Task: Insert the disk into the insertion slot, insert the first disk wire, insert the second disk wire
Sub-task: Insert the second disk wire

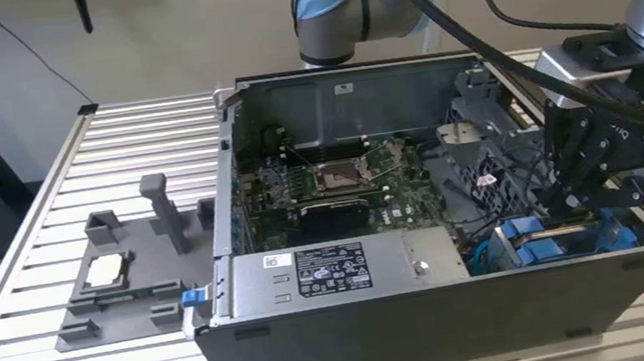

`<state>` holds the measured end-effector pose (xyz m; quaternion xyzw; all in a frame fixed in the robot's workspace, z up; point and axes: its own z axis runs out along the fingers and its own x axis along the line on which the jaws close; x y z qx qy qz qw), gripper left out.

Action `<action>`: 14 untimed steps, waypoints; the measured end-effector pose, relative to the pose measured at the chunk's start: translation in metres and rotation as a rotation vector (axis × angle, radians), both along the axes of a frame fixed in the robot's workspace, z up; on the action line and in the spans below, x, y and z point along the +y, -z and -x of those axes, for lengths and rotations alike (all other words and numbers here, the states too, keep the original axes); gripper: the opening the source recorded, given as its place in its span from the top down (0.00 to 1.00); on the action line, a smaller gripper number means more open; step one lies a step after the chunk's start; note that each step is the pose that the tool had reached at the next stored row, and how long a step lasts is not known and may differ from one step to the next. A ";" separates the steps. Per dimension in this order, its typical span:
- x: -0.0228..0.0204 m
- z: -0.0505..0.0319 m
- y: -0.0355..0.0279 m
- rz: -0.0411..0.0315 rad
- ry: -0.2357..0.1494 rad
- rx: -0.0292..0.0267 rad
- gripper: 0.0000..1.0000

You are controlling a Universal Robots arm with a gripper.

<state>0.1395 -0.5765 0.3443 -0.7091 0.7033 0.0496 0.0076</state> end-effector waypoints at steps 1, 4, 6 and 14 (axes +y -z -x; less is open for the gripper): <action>0.0000 0.0000 0.0003 0.0000 0.001 0.0000 0.84; 0.0000 0.0000 0.0009 0.0002 0.003 0.0000 0.84; 0.0000 0.0000 0.0014 0.0000 0.006 0.0000 0.84; 0.0000 -0.0006 0.0033 -0.0002 0.016 0.0001 0.84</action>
